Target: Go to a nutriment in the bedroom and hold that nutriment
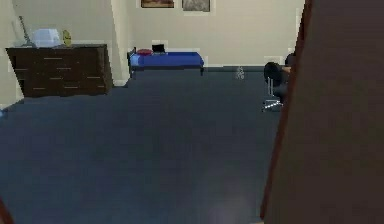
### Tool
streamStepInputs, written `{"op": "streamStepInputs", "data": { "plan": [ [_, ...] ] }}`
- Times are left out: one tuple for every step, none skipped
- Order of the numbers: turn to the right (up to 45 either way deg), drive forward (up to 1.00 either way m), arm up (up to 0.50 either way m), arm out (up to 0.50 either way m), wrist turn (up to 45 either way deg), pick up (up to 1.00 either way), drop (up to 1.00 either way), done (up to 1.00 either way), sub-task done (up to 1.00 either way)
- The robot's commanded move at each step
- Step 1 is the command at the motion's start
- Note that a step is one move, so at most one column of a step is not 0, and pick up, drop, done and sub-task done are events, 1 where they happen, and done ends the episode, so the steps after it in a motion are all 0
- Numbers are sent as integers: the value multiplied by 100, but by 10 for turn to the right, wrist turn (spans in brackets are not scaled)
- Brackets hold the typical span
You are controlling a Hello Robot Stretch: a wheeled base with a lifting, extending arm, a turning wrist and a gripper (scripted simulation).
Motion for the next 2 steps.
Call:
{"op": "streamStepInputs", "data": {
  "plan": [
    [-60,0,0,0,0,0,0,0,0],
    [0,50,0,0,0,0,0,0,0]
  ]
}}
